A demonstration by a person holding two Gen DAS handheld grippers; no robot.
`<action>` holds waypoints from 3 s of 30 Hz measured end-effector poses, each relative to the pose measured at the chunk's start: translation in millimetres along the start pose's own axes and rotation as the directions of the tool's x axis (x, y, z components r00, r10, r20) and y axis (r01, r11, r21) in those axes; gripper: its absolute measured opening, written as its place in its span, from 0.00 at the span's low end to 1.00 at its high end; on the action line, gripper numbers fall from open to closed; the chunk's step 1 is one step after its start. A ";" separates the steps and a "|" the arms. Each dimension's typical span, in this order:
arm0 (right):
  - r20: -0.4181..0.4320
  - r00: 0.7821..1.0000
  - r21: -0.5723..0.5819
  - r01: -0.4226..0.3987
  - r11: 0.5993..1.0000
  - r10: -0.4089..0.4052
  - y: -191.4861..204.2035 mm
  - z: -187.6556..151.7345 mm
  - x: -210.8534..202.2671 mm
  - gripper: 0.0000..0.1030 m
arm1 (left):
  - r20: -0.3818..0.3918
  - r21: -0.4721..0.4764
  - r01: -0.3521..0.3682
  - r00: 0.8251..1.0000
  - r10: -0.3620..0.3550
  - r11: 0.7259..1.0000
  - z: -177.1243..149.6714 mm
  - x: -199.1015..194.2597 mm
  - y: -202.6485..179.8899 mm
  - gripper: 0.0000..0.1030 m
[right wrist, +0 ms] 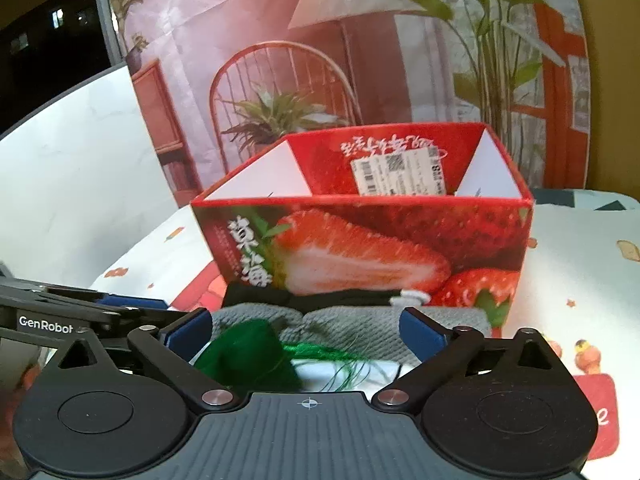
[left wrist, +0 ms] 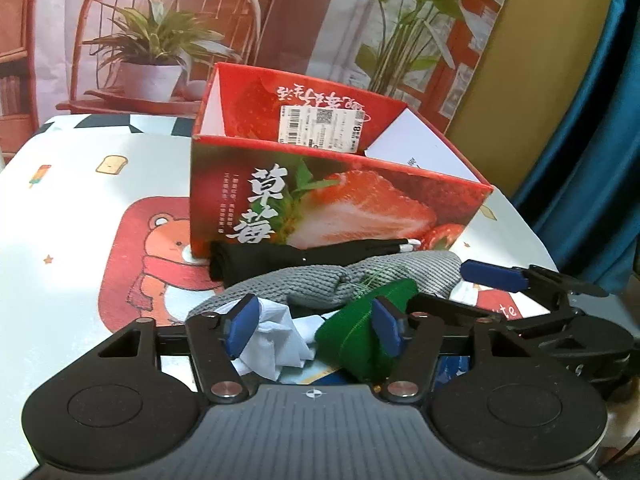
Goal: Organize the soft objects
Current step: 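Move both tools to the green leaf-shaped pouch on the grey cloth, then close both tools on the green pouch and lift it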
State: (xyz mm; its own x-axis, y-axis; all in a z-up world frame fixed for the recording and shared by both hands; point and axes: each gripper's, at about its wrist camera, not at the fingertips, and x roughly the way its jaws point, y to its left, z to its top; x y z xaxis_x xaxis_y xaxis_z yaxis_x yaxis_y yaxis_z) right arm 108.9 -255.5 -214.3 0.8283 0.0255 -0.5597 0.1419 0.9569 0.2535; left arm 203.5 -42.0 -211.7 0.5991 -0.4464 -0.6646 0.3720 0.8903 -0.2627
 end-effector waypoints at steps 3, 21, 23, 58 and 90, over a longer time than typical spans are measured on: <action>-0.010 1.000 -0.010 -0.014 1.000 0.014 2.3 -4.0 -0.4 0.90 | -0.005 -0.004 0.007 1.000 -0.007 1.000 -0.4 1.2 0.6 0.58; -0.086 0.994 -0.081 -0.079 0.994 0.072 16.3 -14.7 7.1 0.74 | -0.008 -0.021 0.105 0.994 -0.105 0.994 -2.7 4.7 -8.9 0.46; -0.093 0.993 -0.094 -0.087 0.992 0.079 18.8 -15.7 8.8 0.71 | -0.029 -0.056 0.116 0.993 -0.118 0.992 -5.4 13.0 -4.0 0.46; -0.111 0.991 -0.181 -0.093 0.979 0.073 30.3 -16.9 16.0 0.47 | -0.052 -0.146 0.182 0.980 -0.191 0.972 -15.2 25.0 12.0 0.41; 0.211 0.970 -0.338 -0.039 0.940 0.116 39.3 140.7 -25.1 0.46 | 0.309 0.055 0.188 0.931 -0.195 0.981 134.7 -50.6 -26.9 0.41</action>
State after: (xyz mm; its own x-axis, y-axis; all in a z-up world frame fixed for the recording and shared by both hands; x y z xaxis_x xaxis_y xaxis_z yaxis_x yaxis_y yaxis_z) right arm 169.9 -259.2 -79.3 0.9349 0.0748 -0.3469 -0.0823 0.9966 -0.0068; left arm 258.7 -55.5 -76.8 0.7042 -0.6172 -0.3509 0.5162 0.7844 -0.3437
